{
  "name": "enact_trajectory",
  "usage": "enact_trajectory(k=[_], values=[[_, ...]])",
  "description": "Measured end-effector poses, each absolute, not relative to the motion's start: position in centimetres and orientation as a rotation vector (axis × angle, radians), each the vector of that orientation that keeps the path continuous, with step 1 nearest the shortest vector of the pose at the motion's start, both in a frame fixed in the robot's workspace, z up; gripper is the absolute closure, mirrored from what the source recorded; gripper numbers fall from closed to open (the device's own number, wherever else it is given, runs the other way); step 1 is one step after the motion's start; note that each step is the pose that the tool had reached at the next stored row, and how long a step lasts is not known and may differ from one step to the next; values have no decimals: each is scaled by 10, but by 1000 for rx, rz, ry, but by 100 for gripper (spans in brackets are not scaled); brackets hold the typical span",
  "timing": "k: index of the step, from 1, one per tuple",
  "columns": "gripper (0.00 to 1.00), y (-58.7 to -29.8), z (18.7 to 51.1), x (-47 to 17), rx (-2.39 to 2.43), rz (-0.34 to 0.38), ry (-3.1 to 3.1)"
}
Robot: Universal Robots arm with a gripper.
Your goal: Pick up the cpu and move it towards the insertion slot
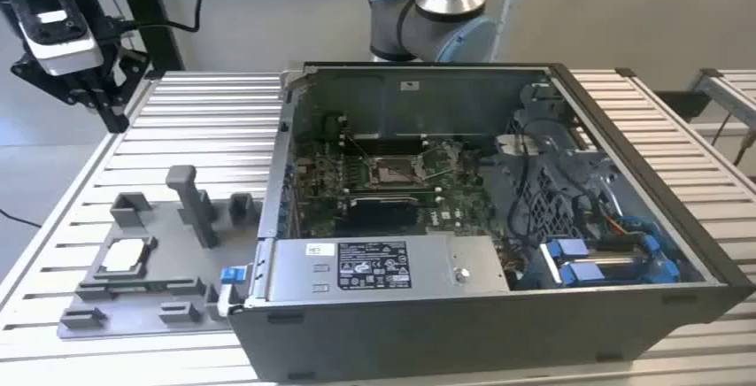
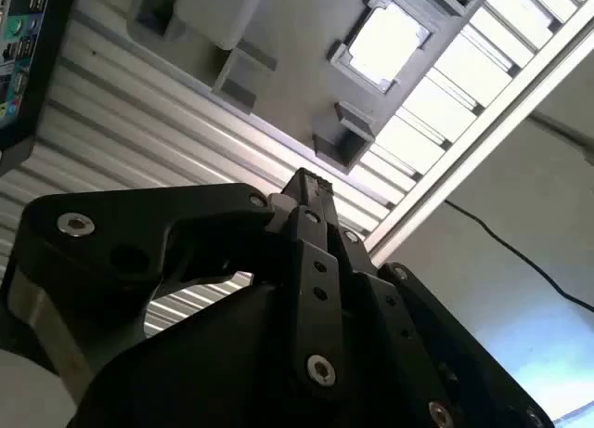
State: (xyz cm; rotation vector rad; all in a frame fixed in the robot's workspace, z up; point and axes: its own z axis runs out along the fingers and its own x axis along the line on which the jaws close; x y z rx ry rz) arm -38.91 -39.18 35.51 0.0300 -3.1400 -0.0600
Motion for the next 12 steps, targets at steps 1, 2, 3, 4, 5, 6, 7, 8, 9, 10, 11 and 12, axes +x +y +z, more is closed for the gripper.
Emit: enact_trajectory(k=[1,2,3,4,5,6,7,8,9,10,11,12], values=[[100,-392,355,-389,30,-60,-3140],[100,-392,355,-389,30,-60,-3140],[100,-392,355,-389,30,-60,-3140],[100,-392,355,-389,30,-60,-3140],[100,-392,355,-389,30,-60,-3140],[100,-392,355,-389,30,-60,-3140],[100,-392,355,-389,30,-60,-3140],[100,-392,355,-389,30,-60,-3140],[100,-392,355,-389,30,-60,-3140],[100,-392,355,-389,30,-60,-3140],[100,-392,355,-389,30,-60,-3140],[100,-392,355,-389,30,-60,-3140]])
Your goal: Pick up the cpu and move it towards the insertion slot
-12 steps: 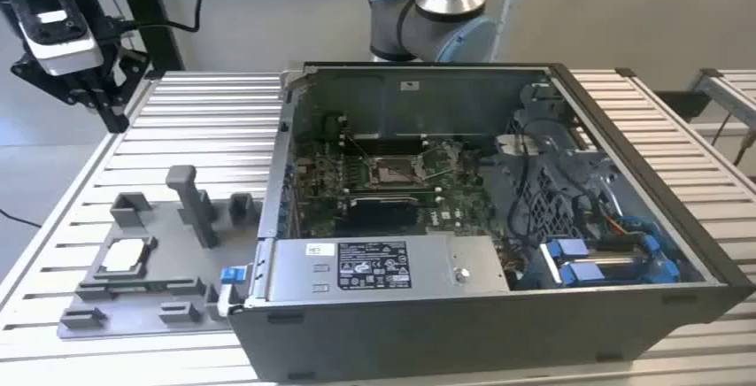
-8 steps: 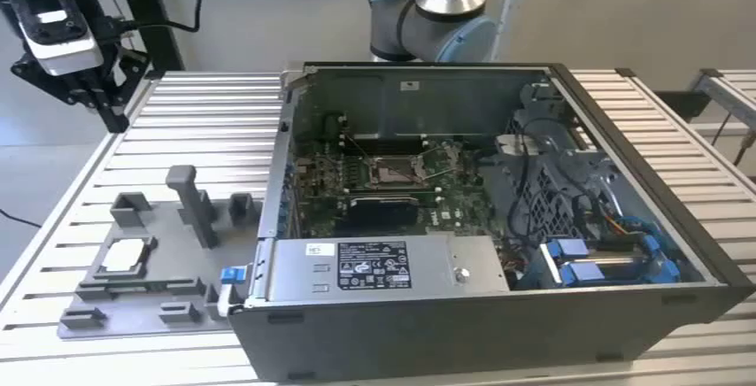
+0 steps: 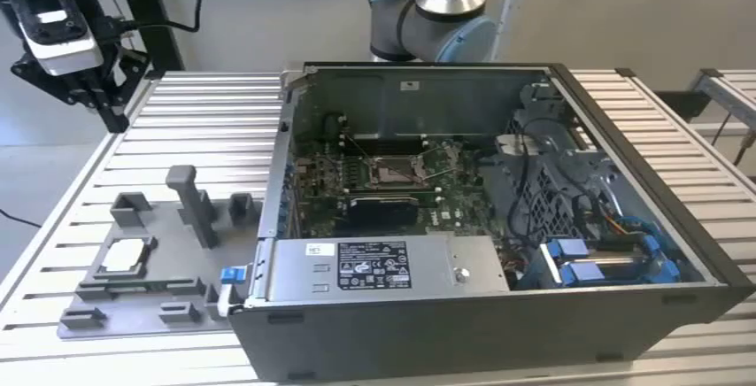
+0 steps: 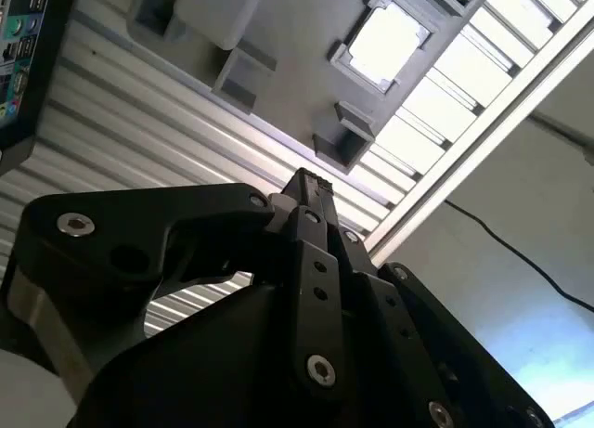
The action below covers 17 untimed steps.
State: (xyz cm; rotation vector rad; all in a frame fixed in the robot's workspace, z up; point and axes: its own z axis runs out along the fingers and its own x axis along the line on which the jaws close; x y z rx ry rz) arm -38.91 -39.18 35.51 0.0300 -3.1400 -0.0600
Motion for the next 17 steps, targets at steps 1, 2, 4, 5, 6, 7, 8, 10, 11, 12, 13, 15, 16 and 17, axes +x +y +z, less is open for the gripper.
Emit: enact_trajectory(k=[1,2,4,5,6,7,8,10,11,12,13,15,16,17], values=[[100,-392,355,-389,30,-60,-3140],[100,-392,355,-389,30,-60,-3140],[100,-392,355,-392,30,-60,-3140],[100,-392,355,-394,30,-60,-3140],[100,-393,355,-397,30,-60,-3140],[100,-395,355,-399,30,-60,-3140],[100,-398,354,-402,30,-60,-3140],[100,-404,354,-405,30,-60,-3140],[100,-407,354,-407,30,-60,-3140],[100,-410,354,-408,30,-60,-3140],[100,-413,353,-409,30,-60,-3140],[100,-419,353,-412,30,-60,-3140],[100,-422,353,-413,30,-60,-3140],[100,-424,353,-414,30,-60,-3140]])
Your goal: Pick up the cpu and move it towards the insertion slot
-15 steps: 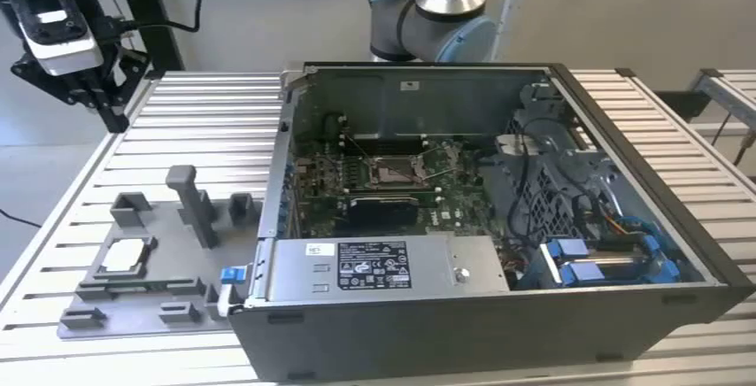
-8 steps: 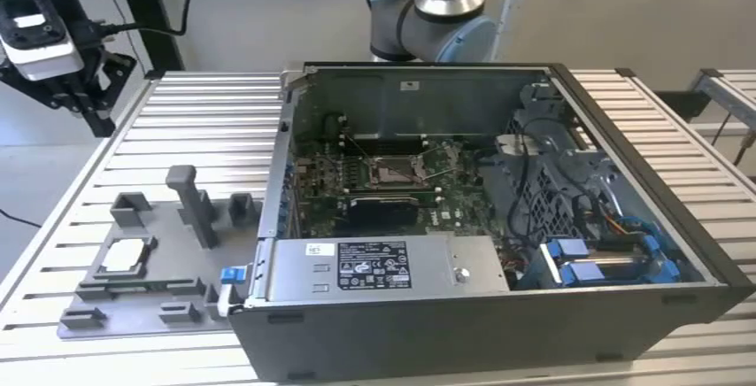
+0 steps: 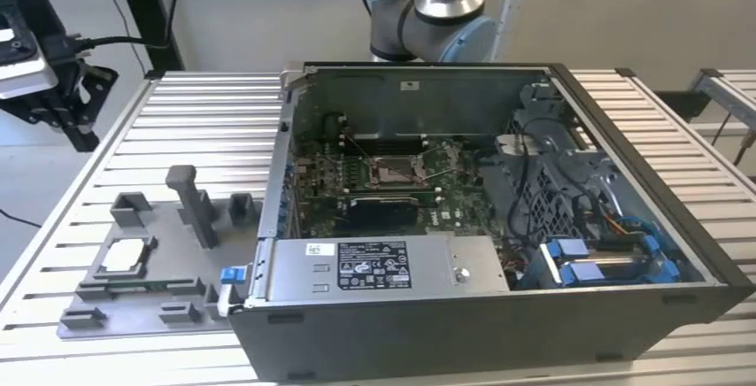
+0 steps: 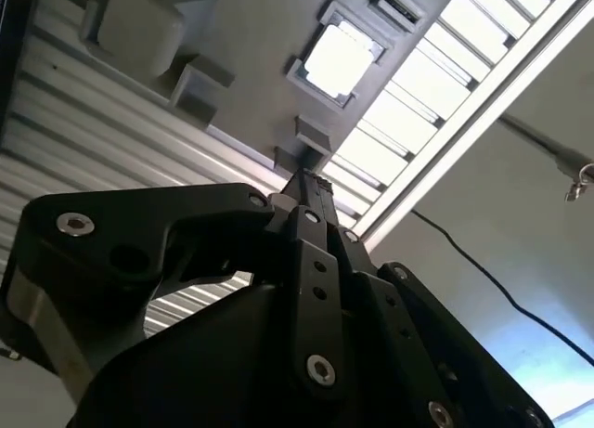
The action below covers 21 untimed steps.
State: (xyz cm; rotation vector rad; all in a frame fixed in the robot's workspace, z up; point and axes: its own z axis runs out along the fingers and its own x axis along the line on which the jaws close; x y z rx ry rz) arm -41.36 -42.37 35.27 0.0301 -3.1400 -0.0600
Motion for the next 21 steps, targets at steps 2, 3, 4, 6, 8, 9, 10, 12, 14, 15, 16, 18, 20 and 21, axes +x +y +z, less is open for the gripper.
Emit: enact_trajectory(k=[2,3,4,6,8,9,10,12,14,15,16,18,20,21], values=[[100,-427,352,-415,30,-60,-3140],[100,-429,352,-416,30,-60,-3140],[100,-430,352,-417,30,-60,-3140],[100,-432,351,-418,30,-60,-3140],[100,-432,351,-419,30,-60,-3140],[100,-432,351,-419,30,-60,-3140],[100,-432,351,-419,30,-60,-3140],[100,-432,351,-419,30,-60,-3140],[100,-432,351,-419,30,-60,-3140],[100,-432,351,-419,30,-60,-3140],[100,-432,351,-419,30,-60,-3140],[0,-432,351,-419,30,-60,-3140],[0,-432,351,-419,30,-60,-3140],[0,-432,351,-419,30,-60,-3140]])
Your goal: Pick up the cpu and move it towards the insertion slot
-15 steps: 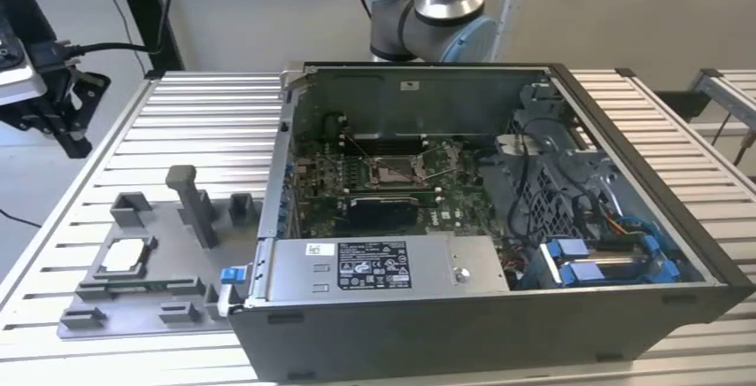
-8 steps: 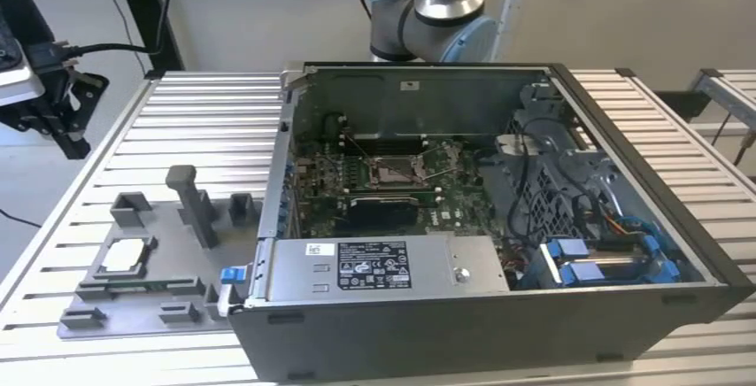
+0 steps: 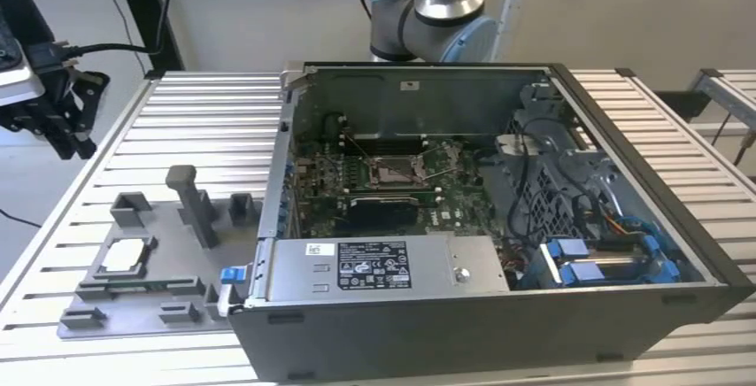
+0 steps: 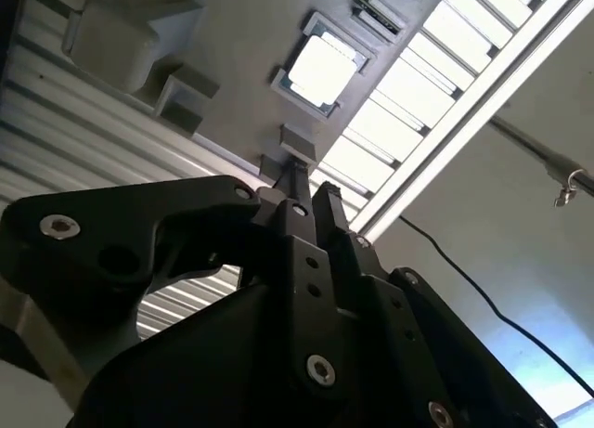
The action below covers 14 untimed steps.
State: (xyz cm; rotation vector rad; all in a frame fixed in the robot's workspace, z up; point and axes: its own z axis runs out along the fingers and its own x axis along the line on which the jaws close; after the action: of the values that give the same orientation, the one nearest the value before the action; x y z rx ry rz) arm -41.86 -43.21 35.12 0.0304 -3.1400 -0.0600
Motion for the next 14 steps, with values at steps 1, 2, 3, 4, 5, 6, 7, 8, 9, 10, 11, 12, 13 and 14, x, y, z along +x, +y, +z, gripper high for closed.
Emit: enact_trajectory(k=[1,2,3,4,5,6,7,8,9,10,11,12,13,14], values=[[0,-432,351,-419,30,-60,-3140],[0,-432,351,-419,30,-60,-3140],[0,-432,351,-419,30,-60,-3140],[0,-432,351,-419,31,-60,-3140],[0,-432,351,-419,31,-60,-3140],[0,-432,351,-419,30,-60,-3140],[0,-432,351,-419,31,-60,-3140],[0,-432,351,-419,31,-60,-3140],[0,-432,351,-419,31,-60,-3140],[0,-432,351,-419,31,-60,-3140],[0,-432,351,-419,31,-60,-3140],[0,-432,351,-419,31,-60,-3140],[0,-432,351,-419,31,-60,-3140],[0,-432,351,-419,31,-60,-3140]])
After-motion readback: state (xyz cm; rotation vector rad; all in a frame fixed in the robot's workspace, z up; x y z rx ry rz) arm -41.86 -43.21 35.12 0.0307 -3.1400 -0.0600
